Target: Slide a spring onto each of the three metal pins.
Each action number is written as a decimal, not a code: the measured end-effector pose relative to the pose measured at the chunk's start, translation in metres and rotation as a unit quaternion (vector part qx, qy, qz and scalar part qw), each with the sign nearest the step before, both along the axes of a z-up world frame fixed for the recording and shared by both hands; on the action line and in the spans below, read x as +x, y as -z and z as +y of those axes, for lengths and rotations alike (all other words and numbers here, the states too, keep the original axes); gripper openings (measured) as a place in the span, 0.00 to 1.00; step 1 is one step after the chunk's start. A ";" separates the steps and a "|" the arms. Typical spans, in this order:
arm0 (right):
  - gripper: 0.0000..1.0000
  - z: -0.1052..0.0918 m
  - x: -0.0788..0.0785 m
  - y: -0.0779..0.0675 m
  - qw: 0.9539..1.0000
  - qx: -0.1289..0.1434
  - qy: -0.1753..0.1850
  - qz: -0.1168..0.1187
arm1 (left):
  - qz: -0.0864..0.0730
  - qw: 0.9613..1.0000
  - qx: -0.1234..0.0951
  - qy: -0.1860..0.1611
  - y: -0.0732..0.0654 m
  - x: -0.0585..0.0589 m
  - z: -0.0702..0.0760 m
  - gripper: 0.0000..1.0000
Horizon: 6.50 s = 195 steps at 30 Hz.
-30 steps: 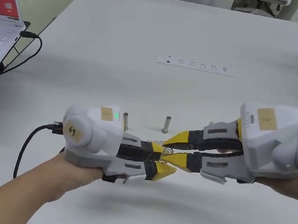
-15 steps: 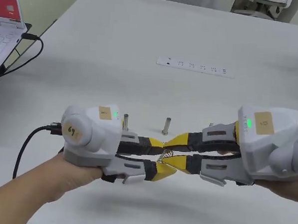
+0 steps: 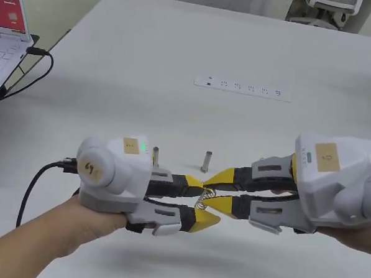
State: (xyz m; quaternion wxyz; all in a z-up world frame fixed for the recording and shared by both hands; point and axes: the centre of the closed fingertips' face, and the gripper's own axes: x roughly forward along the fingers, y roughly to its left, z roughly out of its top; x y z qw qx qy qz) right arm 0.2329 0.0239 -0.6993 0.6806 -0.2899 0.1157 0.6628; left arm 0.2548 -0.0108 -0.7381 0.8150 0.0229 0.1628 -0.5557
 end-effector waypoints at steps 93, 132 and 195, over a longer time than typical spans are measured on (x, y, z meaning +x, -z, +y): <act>0.07 -0.062 0.058 0.026 0.994 -0.076 0.081 -0.020 | 0.015 0.973 0.030 -0.227 0.023 0.018 0.148 0.98; 0.07 -0.106 0.142 0.035 0.976 -0.087 0.197 -0.022 | 0.021 0.971 0.031 -0.238 0.027 0.014 0.159 0.98; 0.07 -0.107 0.167 0.052 0.970 -0.091 0.224 0.008 | 0.034 0.968 0.037 -0.245 0.035 0.011 0.165 0.98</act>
